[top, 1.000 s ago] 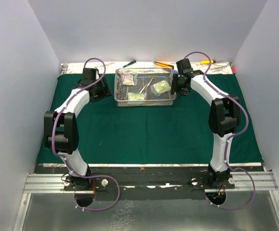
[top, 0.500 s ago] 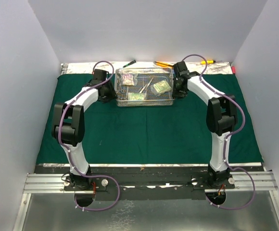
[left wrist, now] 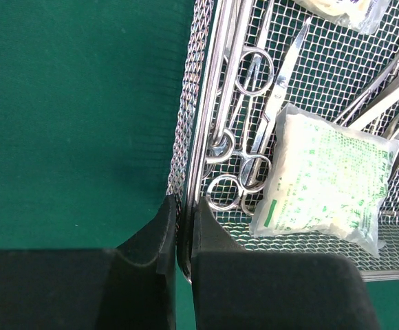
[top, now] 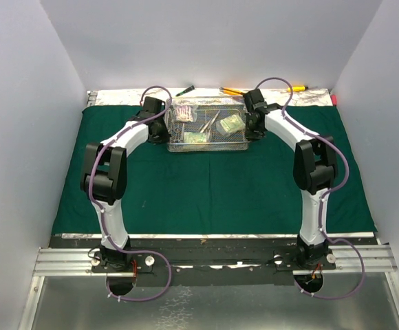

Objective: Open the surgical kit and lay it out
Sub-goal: Pick up the container from the surgical kit, then place the container in the surgical kit.

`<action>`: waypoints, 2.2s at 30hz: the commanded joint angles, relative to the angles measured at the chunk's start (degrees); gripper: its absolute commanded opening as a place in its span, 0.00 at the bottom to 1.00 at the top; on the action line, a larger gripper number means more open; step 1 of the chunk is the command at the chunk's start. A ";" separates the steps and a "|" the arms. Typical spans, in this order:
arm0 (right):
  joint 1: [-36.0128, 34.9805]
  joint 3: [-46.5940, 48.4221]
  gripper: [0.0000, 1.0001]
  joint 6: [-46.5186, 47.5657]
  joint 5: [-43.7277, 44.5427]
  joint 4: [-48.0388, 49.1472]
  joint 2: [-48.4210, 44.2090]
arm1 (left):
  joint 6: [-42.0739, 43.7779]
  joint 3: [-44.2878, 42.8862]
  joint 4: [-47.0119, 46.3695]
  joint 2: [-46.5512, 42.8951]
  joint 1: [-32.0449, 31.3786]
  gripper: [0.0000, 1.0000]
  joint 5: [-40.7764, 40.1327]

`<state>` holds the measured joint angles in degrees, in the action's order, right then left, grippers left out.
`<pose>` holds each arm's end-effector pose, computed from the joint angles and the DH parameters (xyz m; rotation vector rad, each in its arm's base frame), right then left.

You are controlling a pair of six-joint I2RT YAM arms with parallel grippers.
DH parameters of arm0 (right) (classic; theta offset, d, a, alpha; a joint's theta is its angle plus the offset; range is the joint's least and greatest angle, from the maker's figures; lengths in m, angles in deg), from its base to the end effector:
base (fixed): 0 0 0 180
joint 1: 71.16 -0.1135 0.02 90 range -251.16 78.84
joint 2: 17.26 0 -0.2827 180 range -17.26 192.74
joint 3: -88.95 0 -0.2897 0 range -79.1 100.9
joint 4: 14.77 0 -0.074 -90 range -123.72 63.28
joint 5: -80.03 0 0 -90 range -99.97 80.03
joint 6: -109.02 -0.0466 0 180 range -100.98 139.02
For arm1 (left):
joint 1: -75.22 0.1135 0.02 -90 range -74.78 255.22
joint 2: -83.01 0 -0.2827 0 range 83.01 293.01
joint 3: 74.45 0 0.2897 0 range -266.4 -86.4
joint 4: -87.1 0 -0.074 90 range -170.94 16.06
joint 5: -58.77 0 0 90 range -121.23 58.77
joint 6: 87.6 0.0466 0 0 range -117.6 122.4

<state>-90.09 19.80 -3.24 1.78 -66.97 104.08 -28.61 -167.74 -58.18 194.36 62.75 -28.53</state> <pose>0.4824 0.1554 0.1959 0.1419 2.6223 -0.0285 0.4597 -0.1039 0.1910 -0.3877 2.5002 -0.3709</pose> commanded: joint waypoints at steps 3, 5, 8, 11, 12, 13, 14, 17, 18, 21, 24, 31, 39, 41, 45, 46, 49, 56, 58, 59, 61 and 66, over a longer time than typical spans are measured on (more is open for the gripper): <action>1.55 -2.67 0.01 2.76 18.94 3.67 -8.45 | -3.46 -6.06 -1.85 -2.19 -3.18 0.00 -1.99; 3.01 -4.67 0.01 3.78 21.12 5.25 -9.71 | -3.36 -7.23 -1.95 -2.49 -5.11 0.00 -4.86; 5.96 -8.71 0.01 5.10 23.07 8.80 -12.22 | -3.89 -8.37 -3.03 -2.46 -7.70 0.00 -7.53; 9.27 -14.11 0.01 6.40 24.11 13.82 -14.99 | -4.51 -9.43 -5.07 -1.58 -10.20 0.00 -8.93; 10.18 -15.85 0.01 6.60 24.44 15.28 -15.78 | -4.68 -10.04 -5.56 -0.84 -11.15 0.00 -9.03; 11.18 -17.48 0.01 6.92 25.13 16.80 -16.53 | -4.68 -10.92 -5.95 -0.08 -12.03 0.00 -9.03; 12.16 -19.04 0.01 7.25 25.69 18.44 -17.30 | -4.45 -11.79 -6.34 0.86 -12.96 0.00 -9.15; 15.23 -22.31 0.01 8.08 26.76 22.06 -18.78 | -4.26 -14.84 -6.87 4.04 -15.56 0.00 -9.00; 16.19 -22.95 0.01 8.61 27.05 23.16 -19.09 | -4.51 -15.62 -6.95 5.04 -16.34 0.00 -8.57; 19.30 -23.88 0.01 10.49 26.92 25.49 -19.55 | -5.05 -18.00 -7.27 8.22 -18.45 0.00 -7.16; 22.86 -24.82 0.01 13.20 25.94 27.87 -19.43 | -5.21 -21.34 -7.21 11.61 -20.47 0.00 -5.03; 27.81 -26.87 0.01 20.23 19.21 33.97 -17.90 | -5.94 -24.06 -6.83 15.02 -22.74 0.00 -3.97; 28.06 -28.31 0.11 21.14 14.01 33.57 -16.10 | -9.65 -18.08 -3.94 14.16 -23.24 0.07 -6.87; 28.08 -28.36 0.16 20.82 13.77 33.01 -15.72 | -9.79 -17.89 -3.65 14.20 -23.21 0.15 -6.79; 28.02 -28.60 0.31 20.89 13.36 32.34 -15.43 | -9.84 -18.72 -2.67 14.34 -23.21 0.23 -6.99; 28.01 -28.40 0.34 20.78 12.98 31.95 -15.47 | -9.82 -18.96 -2.30 14.36 -23.16 0.24 -7.34; 28.00 -27.28 0.41 20.42 11.64 29.99 -15.63 | -9.69 -19.49 -1.73 14.17 -23.14 0.31 -7.89; 27.63 -21.46 0.58 17.57 2.63 21.51 -18.82 | -9.05 -21.44 -1.17 12.69 -22.37 0.56 -6.62; 26.76 -18.90 0.61 15.33 0.97 18.00 -20.36 | -8.14 -22.31 -1.19 11.79 -22.23 0.59 -5.52; 26.01 -17.84 0.63 14.19 0.17 16.72 -21.08 | -7.41 -22.83 -1.21 11.33 -22.10 0.61 -5.03; 23.95 -16.12 0.65 12.31 -1.70 15.01 -22.18 | -5.80 -23.80 -1.23 10.45 -21.79 0.63 -3.88; 16.61 -9.98 0.66 6.80 -2.82 10.33 -18.34 | -2.10 -23.83 -1.17 7.08 -20.83 0.63 -2.76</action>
<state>-67.95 5.26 9.33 2.72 -50.23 83.86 -35.23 -189.82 -59.80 207.52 41.04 -33.49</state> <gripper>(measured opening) 0.660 0.629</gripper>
